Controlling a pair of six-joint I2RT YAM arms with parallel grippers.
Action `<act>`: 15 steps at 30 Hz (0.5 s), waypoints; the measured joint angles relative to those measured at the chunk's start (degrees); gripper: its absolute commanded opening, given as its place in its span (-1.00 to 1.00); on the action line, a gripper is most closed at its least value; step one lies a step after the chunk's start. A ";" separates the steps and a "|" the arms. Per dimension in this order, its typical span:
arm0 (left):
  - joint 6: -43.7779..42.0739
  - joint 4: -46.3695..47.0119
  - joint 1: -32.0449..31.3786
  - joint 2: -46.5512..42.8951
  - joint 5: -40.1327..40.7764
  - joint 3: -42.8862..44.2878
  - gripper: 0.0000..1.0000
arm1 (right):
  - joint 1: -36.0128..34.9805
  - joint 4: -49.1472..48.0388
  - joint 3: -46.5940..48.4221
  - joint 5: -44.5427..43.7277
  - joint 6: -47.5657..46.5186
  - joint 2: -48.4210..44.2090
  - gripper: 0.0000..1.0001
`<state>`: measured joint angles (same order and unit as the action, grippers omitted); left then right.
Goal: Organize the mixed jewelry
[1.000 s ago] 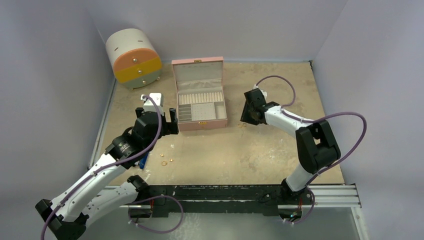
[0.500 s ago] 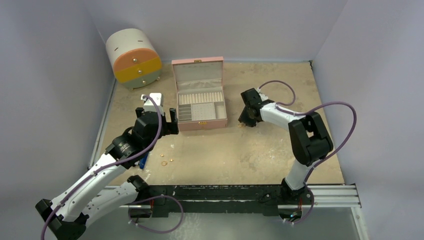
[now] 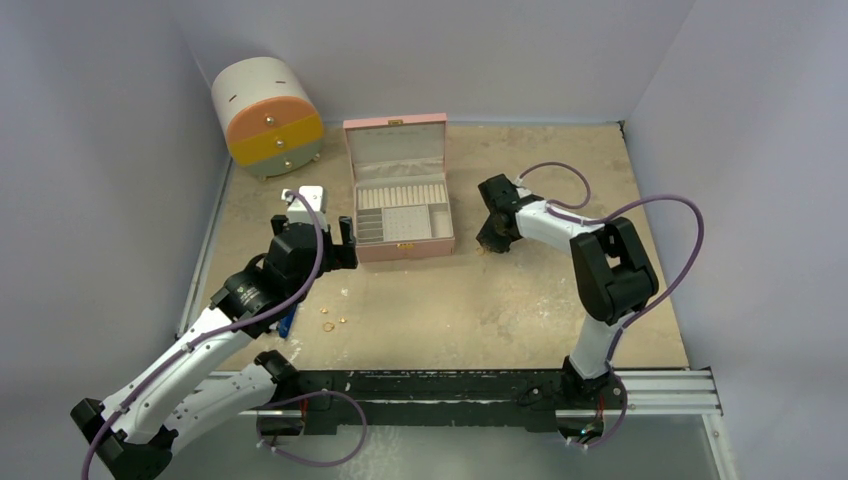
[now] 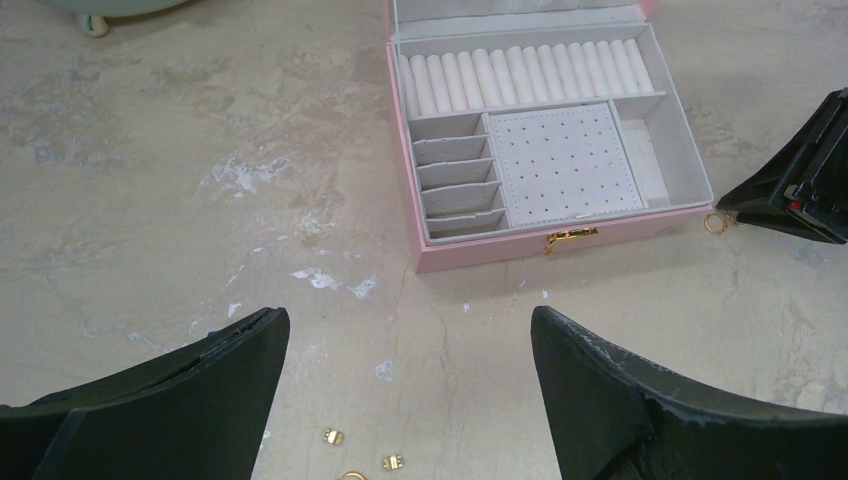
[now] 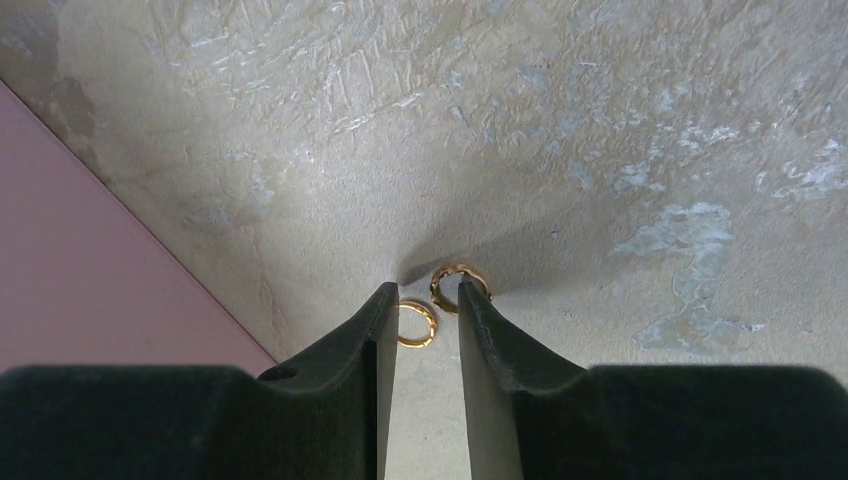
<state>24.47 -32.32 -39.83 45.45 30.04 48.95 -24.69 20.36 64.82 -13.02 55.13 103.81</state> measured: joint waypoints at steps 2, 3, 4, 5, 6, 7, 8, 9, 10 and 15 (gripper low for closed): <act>0.00 0.00 0.00 -0.04 0.00 0.00 0.82 | 0.00 0.11 0.00 0.02 0.33 0.07 -0.40; -0.02 0.02 0.00 -0.04 -0.02 0.00 0.82 | 0.00 0.17 0.00 0.00 0.44 0.07 -0.40; 0.00 0.00 0.00 -0.04 -0.02 0.00 0.82 | 0.00 0.24 0.00 0.00 0.59 0.07 -0.40; -0.02 0.00 0.00 -0.04 -0.02 0.00 0.82 | 0.00 0.31 0.00 -0.02 0.76 0.07 -0.41; 0.00 0.00 0.00 -0.04 -0.02 0.00 0.82 | 0.00 0.37 -0.02 -0.04 0.92 0.07 -0.41; -0.02 0.00 0.00 -0.04 -0.02 0.00 0.82 | 0.00 0.37 -0.07 -0.07 1.05 0.07 -0.42; -0.02 0.00 0.00 -0.04 -0.02 0.00 0.82 | 0.00 0.35 -0.15 -0.11 1.27 0.07 -0.42; -0.02 0.00 0.00 -0.04 -0.02 0.00 0.82 | 0.00 0.31 -0.24 -0.15 1.44 0.07 -0.42; -0.02 0.00 0.00 -0.04 -0.04 0.00 0.82 | 0.00 0.26 -0.35 -0.31 1.55 0.00 -0.42; 0.00 0.00 0.00 -0.04 -0.04 0.00 0.82 | 0.00 -1.77 -3.34 -1.07 2.05 -2.01 -0.43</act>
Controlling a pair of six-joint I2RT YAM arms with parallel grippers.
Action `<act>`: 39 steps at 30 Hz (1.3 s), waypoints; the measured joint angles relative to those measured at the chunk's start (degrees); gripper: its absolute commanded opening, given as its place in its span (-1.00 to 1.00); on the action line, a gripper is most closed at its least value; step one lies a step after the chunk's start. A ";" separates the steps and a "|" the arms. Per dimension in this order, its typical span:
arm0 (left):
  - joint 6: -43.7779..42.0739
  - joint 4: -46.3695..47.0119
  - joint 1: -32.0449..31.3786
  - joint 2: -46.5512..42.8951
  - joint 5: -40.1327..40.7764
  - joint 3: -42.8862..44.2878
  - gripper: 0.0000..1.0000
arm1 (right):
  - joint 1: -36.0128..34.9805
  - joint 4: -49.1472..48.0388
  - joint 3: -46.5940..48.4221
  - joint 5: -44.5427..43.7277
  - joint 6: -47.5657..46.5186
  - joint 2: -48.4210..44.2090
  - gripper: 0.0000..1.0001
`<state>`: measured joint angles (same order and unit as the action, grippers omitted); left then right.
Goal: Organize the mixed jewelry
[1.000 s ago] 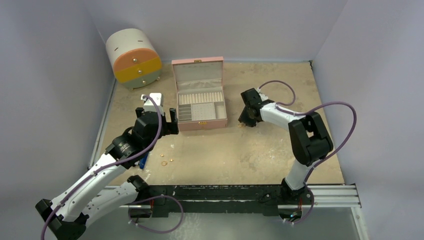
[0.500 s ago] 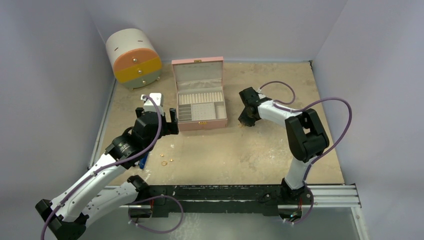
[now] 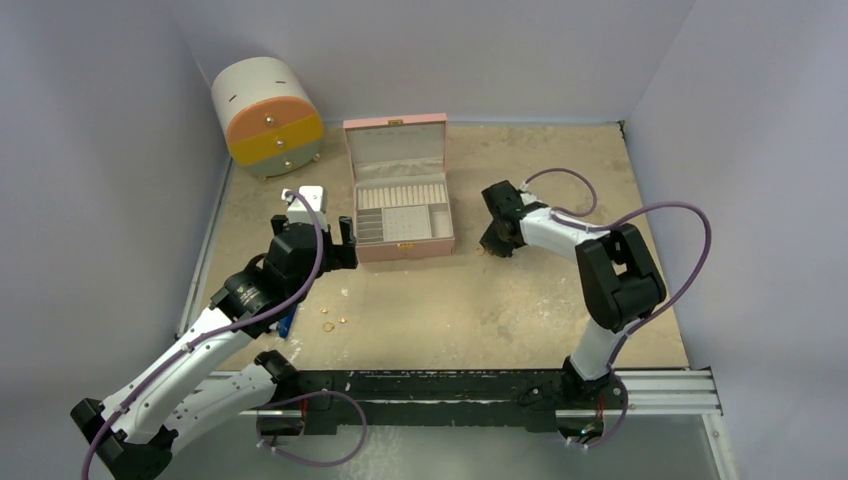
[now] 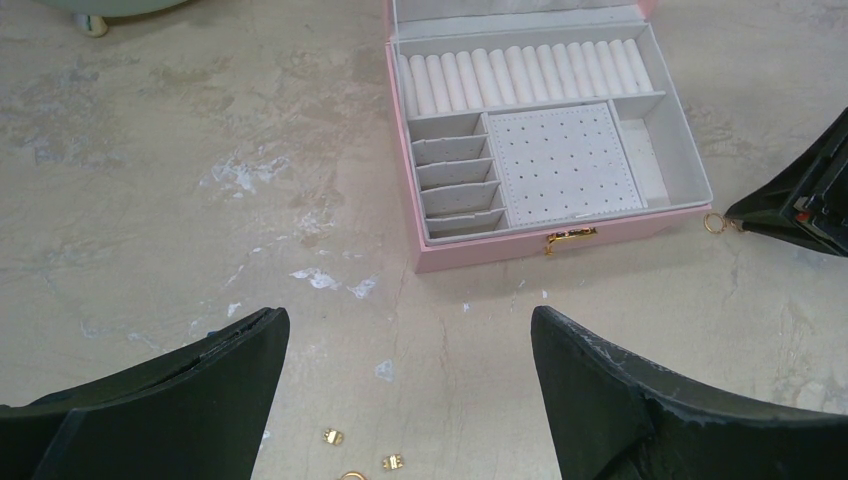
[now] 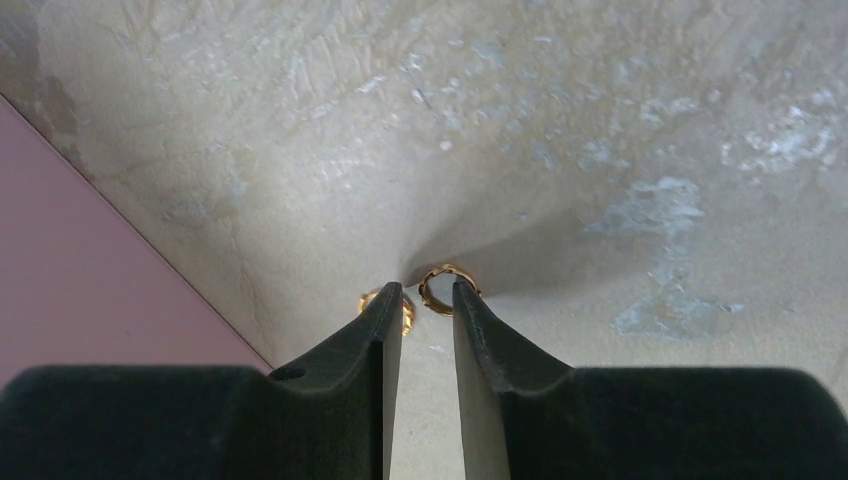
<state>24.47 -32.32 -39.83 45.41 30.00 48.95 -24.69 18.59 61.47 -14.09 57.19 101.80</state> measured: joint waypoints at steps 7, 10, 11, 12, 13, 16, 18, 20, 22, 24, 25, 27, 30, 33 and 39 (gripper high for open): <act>-0.02 0.00 0.00 -0.02 -0.20 0.00 0.82 | -0.92 -1.05 -6.75 -1.01 0.48 -5.46 -0.43; 0.00 0.00 0.00 -0.20 -0.20 0.00 0.82 | -2.82 -0.55 -9.99 -1.81 0.48 -8.50 -0.42; -0.02 0.00 0.00 -0.28 -0.20 0.00 0.82 | -3.82 -0.13 -10.91 -2.16 0.46 -9.44 -0.42; -0.02 0.00 0.00 -0.37 -0.20 0.00 0.82 | -5.01 0.52 -11.76 -2.56 0.48 -10.38 -0.41; -0.02 0.00 0.00 -0.44 -0.20 0.00 0.82 | -6.38 1.18 -12.59 -2.91 0.44 -11.28 -0.41; -0.02 0.00 0.00 -0.59 -0.20 0.00 0.82 | -10.75 2.62 -14.51 -3.04 0.24 -13.38 -0.40; -0.02 0.00 0.00 -0.68 -0.20 0.00 0.82 | -13.44 2.86 -15.69 -2.95 0.17 -14.58 -0.40; -0.02 0.00 0.00 -0.79 -0.17 0.00 0.82 | -15.58 2.43 -16.85 -2.80 -0.24 -15.65 -0.40; -0.02 0.00 0.00 -0.96 -0.17 0.00 0.82 | -17.44 1.62 -17.94 -2.49 -0.76 -16.59 -0.38; -0.02 0.00 0.00 -1.25 -0.17 0.00 0.82 | -18.91 0.90 -18.64 -2.34 -1.29 -17.18 -0.38; -0.02 0.00 0.00 -1.38 -0.15 0.00 0.82 | -19.80 0.66 -18.80 -2.23 -1.44 -17.38 -0.38; -0.02 0.00 0.00 -1.70 -0.17 0.00 0.82 | -21.68 0.35 -18.75 -1.62 -1.90 -17.33 -0.38; -0.02 0.00 0.00 -2.01 -0.17 0.00 0.82 | -23.71 0.61 -17.31 -1.31 -2.38 -15.93 -0.38; -0.02 0.00 0.00 -2.08 -0.15 0.00 0.82 | -24.81 1.33 -13.88 -1.25 -2.62 -12.66 -0.38; 0.00 0.00 0.00 -2.40 -0.17 0.00 0.82 | -25.42 3.19 -7.98 -1.57 -2.73 -7.63 -0.39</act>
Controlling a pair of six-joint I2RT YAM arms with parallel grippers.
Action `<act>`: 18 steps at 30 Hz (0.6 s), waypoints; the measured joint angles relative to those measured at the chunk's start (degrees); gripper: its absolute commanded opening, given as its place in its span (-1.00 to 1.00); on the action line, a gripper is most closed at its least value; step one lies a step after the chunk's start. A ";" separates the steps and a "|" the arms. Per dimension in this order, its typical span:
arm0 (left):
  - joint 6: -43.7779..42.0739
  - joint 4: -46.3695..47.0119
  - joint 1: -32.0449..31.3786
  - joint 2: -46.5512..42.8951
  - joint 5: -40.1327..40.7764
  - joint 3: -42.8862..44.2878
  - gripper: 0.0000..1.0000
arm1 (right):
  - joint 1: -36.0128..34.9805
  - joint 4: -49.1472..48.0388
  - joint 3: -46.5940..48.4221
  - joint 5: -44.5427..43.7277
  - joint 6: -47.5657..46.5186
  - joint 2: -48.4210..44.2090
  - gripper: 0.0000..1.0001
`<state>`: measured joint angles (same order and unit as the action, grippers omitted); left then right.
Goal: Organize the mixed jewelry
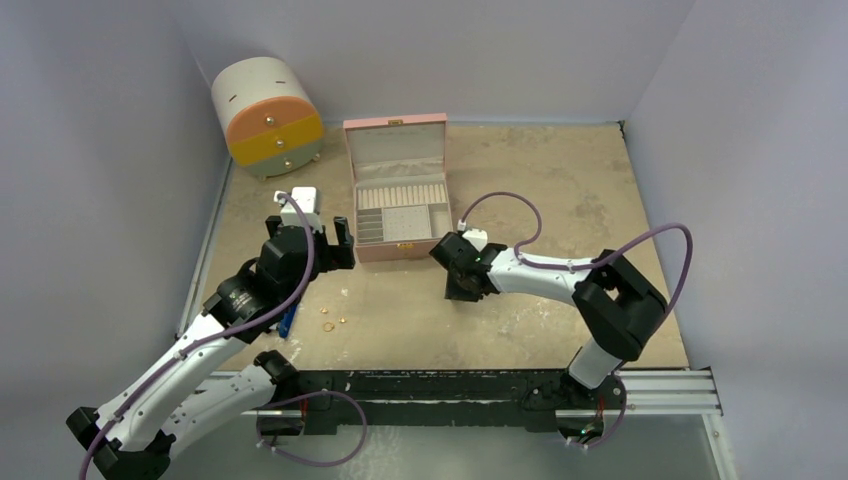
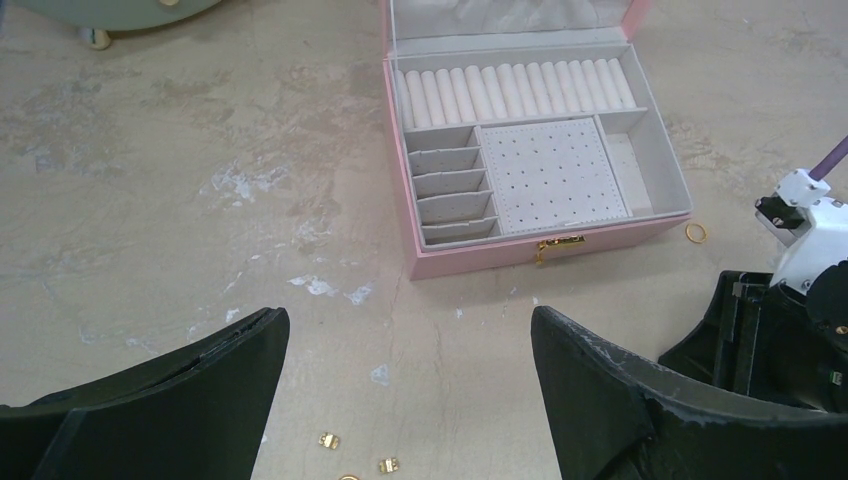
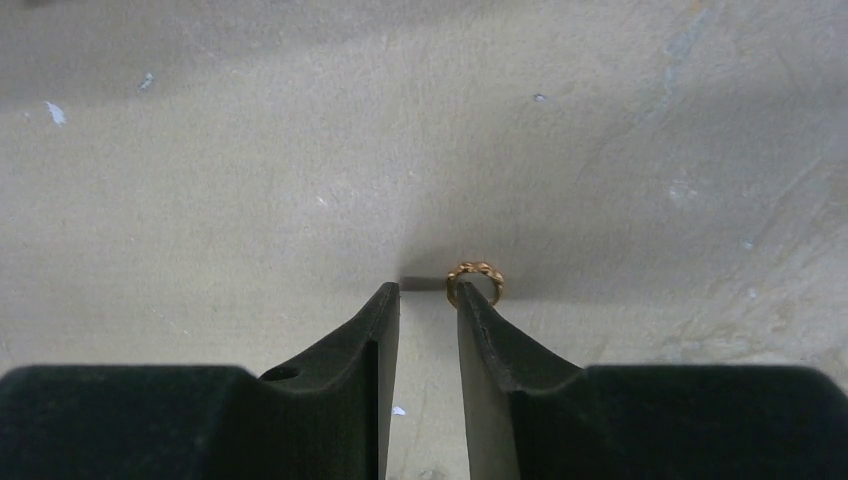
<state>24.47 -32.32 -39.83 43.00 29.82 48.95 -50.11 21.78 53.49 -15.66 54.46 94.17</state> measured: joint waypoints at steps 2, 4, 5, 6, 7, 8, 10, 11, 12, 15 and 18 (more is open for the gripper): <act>0.00 0.00 0.00 -0.02 0.02 0.00 0.82 | -0.15 1.07 0.52 -0.50 0.02 -0.02 -0.38; 0.00 0.00 0.00 0.00 0.02 0.00 0.82 | -0.15 2.56 0.94 -1.46 -0.15 -0.46 -0.38; 0.00 0.00 0.00 0.00 0.02 0.00 0.82 | -0.15 3.06 1.03 -1.70 -0.57 -0.85 -0.38; 0.00 0.00 0.00 0.00 0.02 0.00 0.82 | -0.15 3.69 1.05 -1.90 -1.01 -1.44 -0.39; 0.00 0.00 0.00 0.00 0.02 0.00 0.82 | -0.15 4.46 1.05 -2.03 -1.68 -2.25 -0.39; 0.00 0.00 0.00 0.04 0.00 0.00 0.82 | -0.13 5.16 1.05 -2.29 -2.43 -3.21 -0.38; -0.02 0.00 0.00 0.17 0.00 0.00 0.82 | -0.15 5.88 1.05 -2.95 -4.15 -5.09 -0.38; -0.02 0.00 0.00 0.26 0.00 0.00 0.82 | -0.13 5.86 1.01 -2.97 -4.96 -5.73 -0.38; 0.00 0.00 0.00 0.35 0.00 0.00 0.82 | -0.13 5.68 0.87 -2.99 -6.08 -6.43 -0.38; -0.02 0.00 0.00 0.55 0.00 0.00 0.82 | 0.15 4.72 0.04 -2.75 -9.35 -7.65 -0.38; 0.00 0.00 0.00 0.55 0.02 0.00 0.82 | 0.94 2.51 -1.36 -1.03 -13.51 -7.65 -0.38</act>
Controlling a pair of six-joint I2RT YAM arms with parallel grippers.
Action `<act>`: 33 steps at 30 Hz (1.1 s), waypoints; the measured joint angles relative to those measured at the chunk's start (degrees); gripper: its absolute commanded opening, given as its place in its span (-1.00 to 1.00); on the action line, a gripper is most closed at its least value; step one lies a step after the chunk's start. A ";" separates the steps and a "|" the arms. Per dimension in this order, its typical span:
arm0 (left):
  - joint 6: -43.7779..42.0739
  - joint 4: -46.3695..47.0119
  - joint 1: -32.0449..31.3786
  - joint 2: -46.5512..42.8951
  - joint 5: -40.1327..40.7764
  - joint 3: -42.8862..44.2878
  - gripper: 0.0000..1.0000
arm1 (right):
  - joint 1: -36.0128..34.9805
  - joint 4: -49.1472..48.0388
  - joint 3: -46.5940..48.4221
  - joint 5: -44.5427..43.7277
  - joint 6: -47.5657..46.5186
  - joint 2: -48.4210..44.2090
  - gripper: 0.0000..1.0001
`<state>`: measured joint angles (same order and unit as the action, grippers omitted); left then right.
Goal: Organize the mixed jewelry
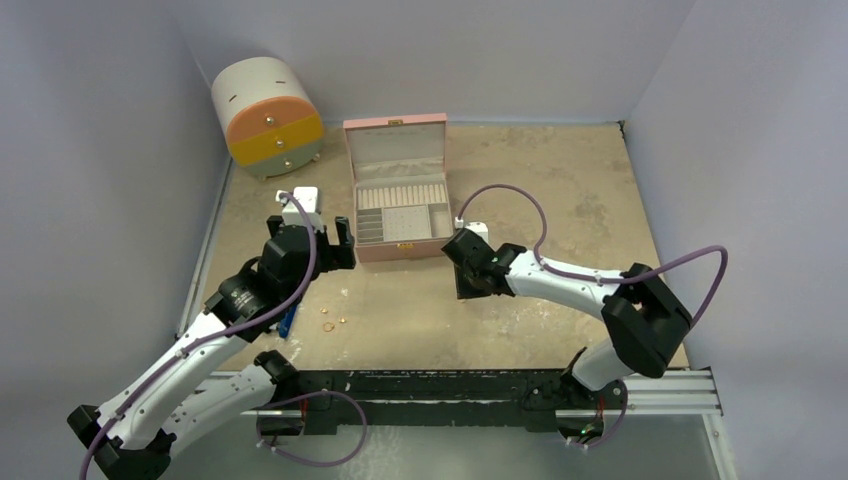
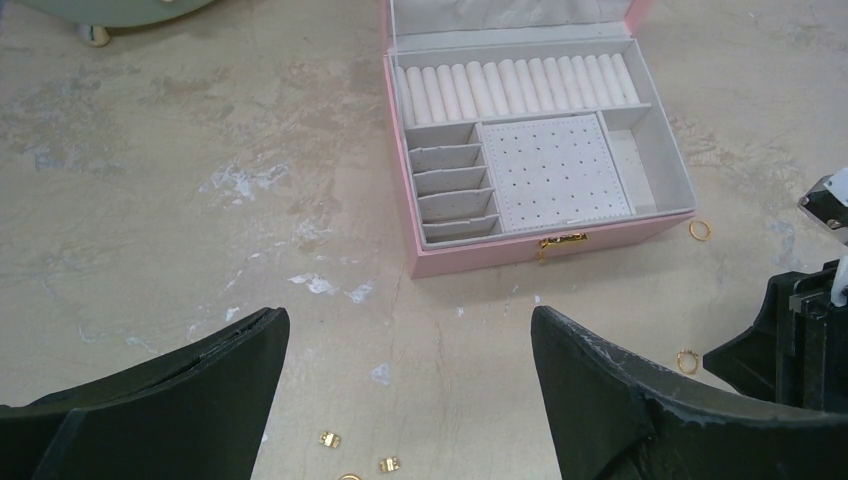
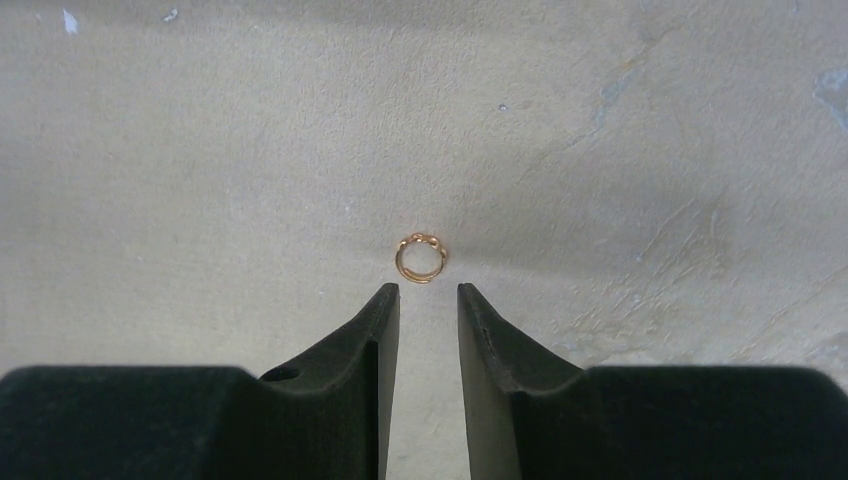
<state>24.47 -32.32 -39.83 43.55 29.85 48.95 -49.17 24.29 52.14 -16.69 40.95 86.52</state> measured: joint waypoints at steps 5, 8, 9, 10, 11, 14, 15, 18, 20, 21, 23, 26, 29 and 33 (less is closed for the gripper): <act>-0.02 0.00 0.00 0.22 0.00 0.00 0.82 | 2.01 -2.93 -1.11 2.97 -6.69 0.39 -0.38; 0.00 0.00 0.00 0.46 0.02 0.00 0.82 | 3.43 -5.25 -1.79 4.57 -9.77 0.48 -0.38; -0.02 0.00 0.00 0.52 0.02 0.00 0.82 | 4.00 -5.79 -2.10 5.09 -10.69 0.50 -0.38; 0.00 0.00 0.00 0.57 0.02 0.00 0.82 | 4.42 -6.16 -2.36 5.77 -11.45 0.55 -0.38; 0.00 0.00 0.00 0.63 0.04 0.00 0.82 | 4.70 -6.47 -2.58 5.99 -12.07 0.55 -0.38; 0.00 0.00 0.00 0.76 0.09 0.00 0.82 | 5.35 -7.37 -2.99 7.21 -13.84 0.72 -0.39; 0.00 0.00 0.00 0.83 0.11 0.00 0.82 | 5.35 -7.65 -2.99 7.45 -14.29 0.92 -0.39; 0.00 0.00 0.00 0.98 0.24 0.00 0.82 | 5.35 -8.61 -3.23 8.92 -15.52 1.44 -0.41; 0.00 0.00 0.00 1.09 0.24 0.00 0.82 | 5.35 -9.01 -3.72 9.75 -16.15 1.62 -0.42; 0.00 -0.02 0.00 1.14 0.24 0.00 0.82 | 5.35 -9.07 -3.91 10.14 -16.41 1.75 -0.43; 0.00 0.00 0.00 1.25 0.24 0.00 0.82 | 5.35 -9.18 -3.98 10.27 -16.68 2.25 -0.44; 0.00 -0.02 0.00 1.42 0.24 0.00 0.82 | 5.35 -9.38 -4.09 10.29 -16.96 2.86 -0.45; 0.00 -0.02 0.00 1.55 0.26 0.00 0.82 | 5.35 -9.75 -4.44 10.47 -17.18 3.10 -0.45; 0.00 -0.02 0.00 1.57 0.28 0.00 0.82 | 5.35 -10.27 -4.68 10.56 -17.81 3.10 -0.46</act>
<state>24.47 -32.34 -39.83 45.12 30.13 48.95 -43.81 14.02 47.46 -6.13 23.14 89.62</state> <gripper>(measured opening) 0.910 0.276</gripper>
